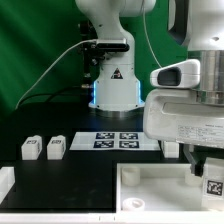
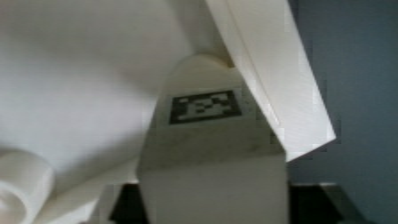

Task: Assemble one leg

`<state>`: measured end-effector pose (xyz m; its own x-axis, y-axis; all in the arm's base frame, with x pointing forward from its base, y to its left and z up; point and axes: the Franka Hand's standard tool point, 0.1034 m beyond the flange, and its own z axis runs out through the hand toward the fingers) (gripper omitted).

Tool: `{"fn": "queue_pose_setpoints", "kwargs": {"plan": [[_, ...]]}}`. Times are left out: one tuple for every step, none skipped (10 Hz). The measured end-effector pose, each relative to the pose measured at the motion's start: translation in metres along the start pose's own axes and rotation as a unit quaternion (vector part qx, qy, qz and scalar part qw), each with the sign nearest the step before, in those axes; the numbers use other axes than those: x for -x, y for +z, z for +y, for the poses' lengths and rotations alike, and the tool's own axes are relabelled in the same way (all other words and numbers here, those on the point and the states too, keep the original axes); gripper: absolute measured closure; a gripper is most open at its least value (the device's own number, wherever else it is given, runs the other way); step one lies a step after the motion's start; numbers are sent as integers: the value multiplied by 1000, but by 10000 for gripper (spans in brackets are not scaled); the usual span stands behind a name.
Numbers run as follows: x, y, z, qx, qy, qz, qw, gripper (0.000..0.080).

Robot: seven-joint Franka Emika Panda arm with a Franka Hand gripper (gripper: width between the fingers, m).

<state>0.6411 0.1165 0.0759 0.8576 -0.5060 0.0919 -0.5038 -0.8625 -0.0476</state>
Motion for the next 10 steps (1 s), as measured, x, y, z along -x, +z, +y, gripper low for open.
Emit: {"fn": "queue_pose_setpoints", "kwargs": {"plan": [[-1,0,2,1,37,0,999,504],[-1,1,4,4,113,-2,994,504],[-2,1,7,8,198,-5,980,504],[-3,1,11,8,270,-11,963,504],[-2,1,14,7,368,-25,929,504],[1,1,13,4,468,-44,883,505],[4,1,13,-1,559,-65,827,505],[3,1,16,-1,601,-77,796,505],[3,1,17,1,625,-82,776,504],[3,1,17,2,635,-83,768,504]]}}
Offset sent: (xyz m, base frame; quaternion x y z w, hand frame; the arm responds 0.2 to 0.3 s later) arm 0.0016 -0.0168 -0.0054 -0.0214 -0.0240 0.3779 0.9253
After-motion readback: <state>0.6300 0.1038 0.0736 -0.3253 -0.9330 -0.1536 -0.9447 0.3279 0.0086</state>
